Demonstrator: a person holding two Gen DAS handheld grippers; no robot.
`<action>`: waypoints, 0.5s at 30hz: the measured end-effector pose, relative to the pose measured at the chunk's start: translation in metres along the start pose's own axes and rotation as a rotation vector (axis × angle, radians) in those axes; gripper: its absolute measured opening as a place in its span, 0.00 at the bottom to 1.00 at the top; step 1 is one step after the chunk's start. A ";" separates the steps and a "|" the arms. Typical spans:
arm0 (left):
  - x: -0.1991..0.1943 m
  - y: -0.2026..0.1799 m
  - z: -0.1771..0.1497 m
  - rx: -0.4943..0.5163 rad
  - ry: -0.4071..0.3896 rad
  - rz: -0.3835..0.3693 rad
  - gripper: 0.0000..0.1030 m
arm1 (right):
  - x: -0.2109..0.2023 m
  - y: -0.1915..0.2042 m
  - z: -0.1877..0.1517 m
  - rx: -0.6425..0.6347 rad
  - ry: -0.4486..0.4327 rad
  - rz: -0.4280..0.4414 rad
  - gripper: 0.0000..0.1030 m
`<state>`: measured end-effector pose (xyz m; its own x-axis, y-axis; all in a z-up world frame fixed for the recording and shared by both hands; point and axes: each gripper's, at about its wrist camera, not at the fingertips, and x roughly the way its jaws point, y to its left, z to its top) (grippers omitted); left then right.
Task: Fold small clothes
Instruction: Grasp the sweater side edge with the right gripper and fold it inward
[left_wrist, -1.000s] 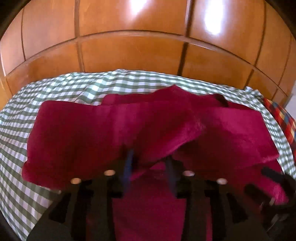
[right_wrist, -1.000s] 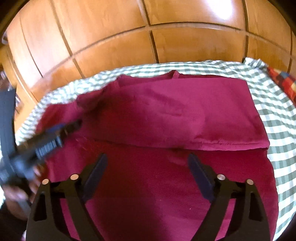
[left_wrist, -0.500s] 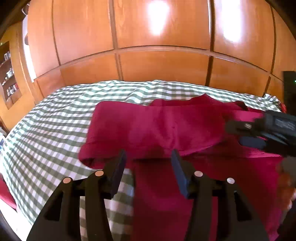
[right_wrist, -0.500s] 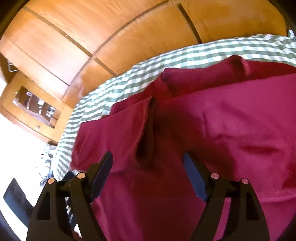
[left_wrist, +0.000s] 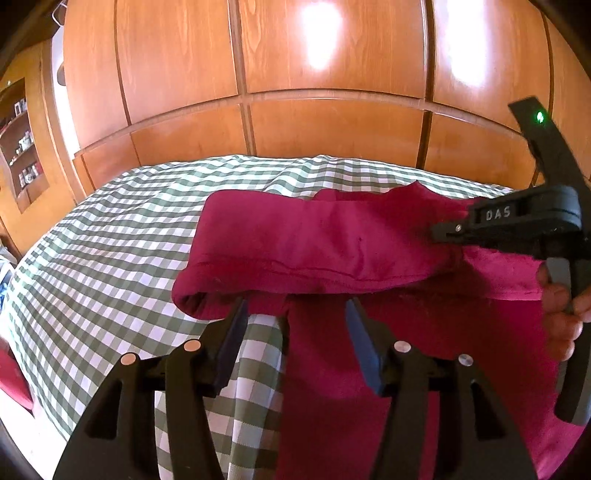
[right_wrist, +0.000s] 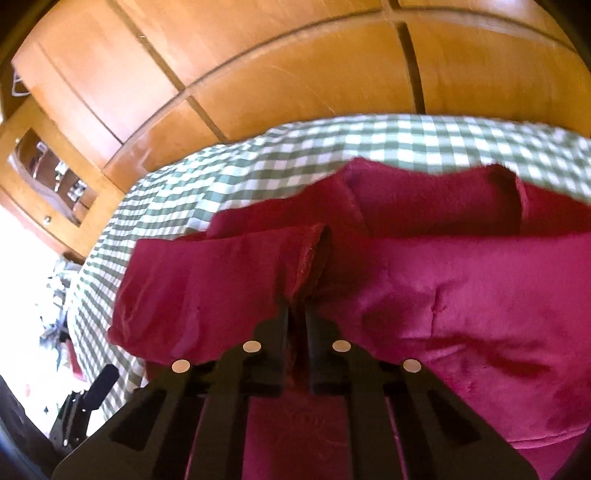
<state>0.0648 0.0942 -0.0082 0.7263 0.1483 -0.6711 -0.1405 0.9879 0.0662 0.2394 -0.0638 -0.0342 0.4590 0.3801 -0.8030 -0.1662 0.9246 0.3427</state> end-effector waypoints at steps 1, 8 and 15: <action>0.000 0.000 0.000 -0.001 0.000 0.001 0.54 | -0.004 0.003 0.001 -0.010 -0.008 0.000 0.05; -0.002 0.001 -0.002 -0.005 0.006 0.009 0.55 | -0.036 0.024 0.011 -0.083 -0.077 -0.015 0.04; 0.004 0.000 -0.005 -0.012 0.029 -0.001 0.57 | -0.094 0.022 0.024 -0.110 -0.202 -0.045 0.04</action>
<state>0.0642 0.0942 -0.0142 0.7069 0.1456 -0.6921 -0.1480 0.9874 0.0566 0.2140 -0.0797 0.0608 0.6313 0.3358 -0.6991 -0.2304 0.9419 0.2444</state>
